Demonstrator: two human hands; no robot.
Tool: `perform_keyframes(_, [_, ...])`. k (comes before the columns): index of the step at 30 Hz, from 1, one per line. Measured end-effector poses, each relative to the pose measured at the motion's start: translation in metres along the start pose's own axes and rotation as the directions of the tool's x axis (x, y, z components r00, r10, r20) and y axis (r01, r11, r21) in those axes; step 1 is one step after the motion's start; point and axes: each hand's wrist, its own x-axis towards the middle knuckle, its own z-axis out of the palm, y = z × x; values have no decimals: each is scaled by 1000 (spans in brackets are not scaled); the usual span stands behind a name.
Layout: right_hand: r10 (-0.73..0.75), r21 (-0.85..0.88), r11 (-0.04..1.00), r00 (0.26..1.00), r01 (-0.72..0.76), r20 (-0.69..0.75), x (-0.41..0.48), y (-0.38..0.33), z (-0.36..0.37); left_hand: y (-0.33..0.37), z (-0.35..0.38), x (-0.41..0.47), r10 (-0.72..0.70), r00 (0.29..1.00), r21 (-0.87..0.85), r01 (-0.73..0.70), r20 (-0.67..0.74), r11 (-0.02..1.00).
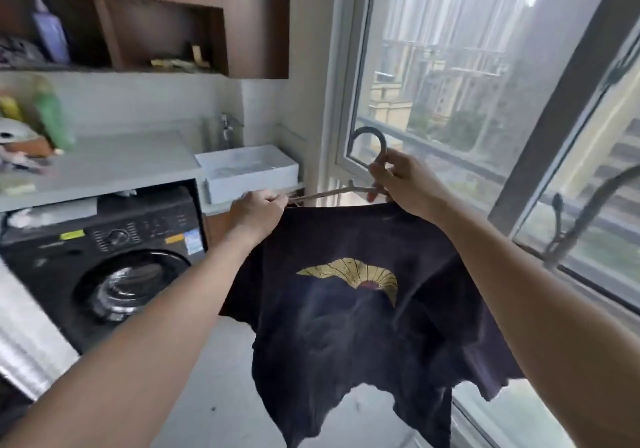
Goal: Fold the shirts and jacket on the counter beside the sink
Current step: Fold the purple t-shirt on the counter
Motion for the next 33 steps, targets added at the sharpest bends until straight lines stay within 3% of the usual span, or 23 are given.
perform_keyframes(9, [-128, 195, 975, 985, 104, 116, 223, 10, 125, -81, -72, 203, -261, 965, 264, 252, -4, 931])
perform_keyframes(16, [-110, 226, 971, 985, 78, 131, 382, 4, 230, -165, -132, 320, -448, 892, -23, 448, -63, 894])
perform_keyframes(20, [6, 491, 870, 998, -34, 57, 470, -3, 292, -227, -159, 386, -519, 844, -179, 494, -137, 851])
perform_keyframes(25, [144, 718, 690, 990, -91, -12, 577, -27, 355, -261, -186, 488, -256, 929, -115, 233, -267, 966])
perform_keyframes(29, [234, 855, 504, 972, -120, -1, 652, -60, 379, -267, -214, 572, -146, 967, -123, 122, -211, 985])
perform_keyframes(33, [311, 936, 352, 943, -1, -116, 719, -79, 387, -274, -226, 651, -60, 989, -124, 43, -132, 991])
